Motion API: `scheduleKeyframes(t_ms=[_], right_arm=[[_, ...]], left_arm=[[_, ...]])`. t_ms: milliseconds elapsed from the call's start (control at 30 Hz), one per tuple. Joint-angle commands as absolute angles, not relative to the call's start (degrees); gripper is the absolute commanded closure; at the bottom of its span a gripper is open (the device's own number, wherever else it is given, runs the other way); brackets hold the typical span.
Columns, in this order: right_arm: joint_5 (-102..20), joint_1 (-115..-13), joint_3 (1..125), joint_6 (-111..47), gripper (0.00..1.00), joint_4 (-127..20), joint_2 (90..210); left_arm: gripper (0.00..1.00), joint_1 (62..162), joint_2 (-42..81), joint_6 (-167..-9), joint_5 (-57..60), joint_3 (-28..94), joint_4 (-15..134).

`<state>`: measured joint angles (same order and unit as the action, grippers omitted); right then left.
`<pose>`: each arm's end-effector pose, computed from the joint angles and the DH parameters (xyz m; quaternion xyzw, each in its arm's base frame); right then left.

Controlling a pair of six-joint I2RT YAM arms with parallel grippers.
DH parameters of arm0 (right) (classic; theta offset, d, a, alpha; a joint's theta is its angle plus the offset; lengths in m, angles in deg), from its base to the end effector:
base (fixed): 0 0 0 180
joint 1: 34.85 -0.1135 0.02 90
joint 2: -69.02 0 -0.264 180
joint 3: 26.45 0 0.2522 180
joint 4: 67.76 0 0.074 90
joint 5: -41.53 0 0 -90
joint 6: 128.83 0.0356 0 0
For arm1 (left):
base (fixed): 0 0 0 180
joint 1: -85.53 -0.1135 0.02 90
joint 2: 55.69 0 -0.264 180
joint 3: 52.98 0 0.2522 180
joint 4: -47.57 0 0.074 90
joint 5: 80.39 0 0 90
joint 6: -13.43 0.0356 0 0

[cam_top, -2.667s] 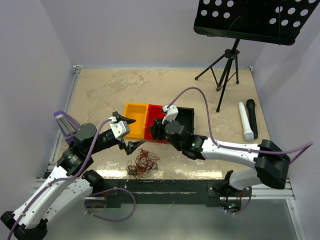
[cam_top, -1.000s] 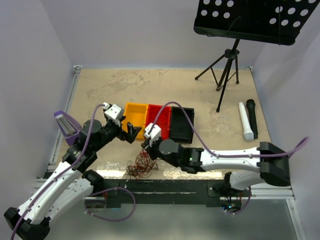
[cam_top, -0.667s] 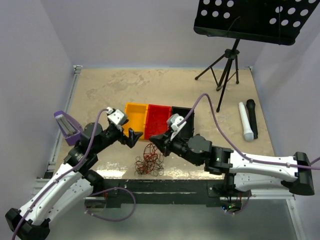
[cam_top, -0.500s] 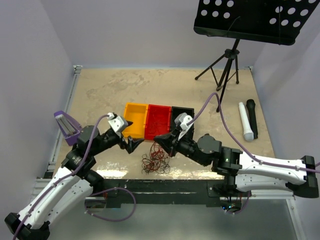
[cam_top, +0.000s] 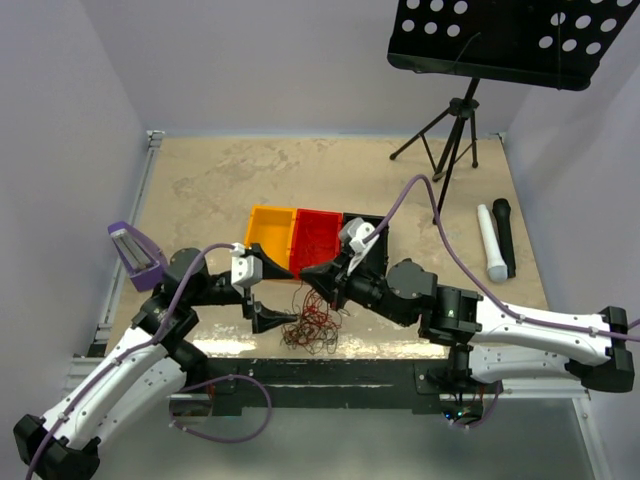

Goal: Untangle the cables
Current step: Untie the cable.

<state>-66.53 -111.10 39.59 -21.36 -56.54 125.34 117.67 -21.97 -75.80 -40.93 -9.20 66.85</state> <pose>0.0654 0.2208 0.3729 -0.2517 0.6701 0.4260 0.5533 0.1074 -0.0999 0.2886 0.4604 0.5822 -0.4714 0.4763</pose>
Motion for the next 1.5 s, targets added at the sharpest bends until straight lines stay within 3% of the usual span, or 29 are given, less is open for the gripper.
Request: scheduleKeyframes(t_ms=[0,400,500,633,1033,1167,1467], right_arm=[[-67.5,-111.5,45.4,-24.4,1.00,-60.1,124.9],[-63.5,-111.6,51.5,-25.7,1.00,-64.0,130.5],[-63.1,-111.6,51.6,-25.7,1.00,-65.5,131.4],[-63.1,-111.8,53.2,-25.8,1.00,-66.5,132.4],[-62.1,-112.2,59.9,-27.8,1.00,-69.9,135.0],[-62.1,-112.4,62.5,-28.4,1.00,-69.6,135.0],[-65.9,-112.5,67.9,-32.4,1.00,-67.4,133.1]], left_arm=[[0.00,117.4,-22.4,-79.5,-47.6,-12.2,60.1],[0.01,117.4,-20.8,-94.5,-39.2,-11.3,42.1],[0.08,117.3,-19.7,-98.7,-40.4,-11.9,38.5],[0.27,117.5,-19.2,-98.3,-43.6,-14.3,35.6],[0.48,117.8,-19.2,-93.4,-41.8,-13.6,40.0],[0.61,117.7,-19.7,-90.9,-41.5,-13.8,42.0],[0.63,117.8,-20.1,-85.0,-42.5,-15.3,45.8]])
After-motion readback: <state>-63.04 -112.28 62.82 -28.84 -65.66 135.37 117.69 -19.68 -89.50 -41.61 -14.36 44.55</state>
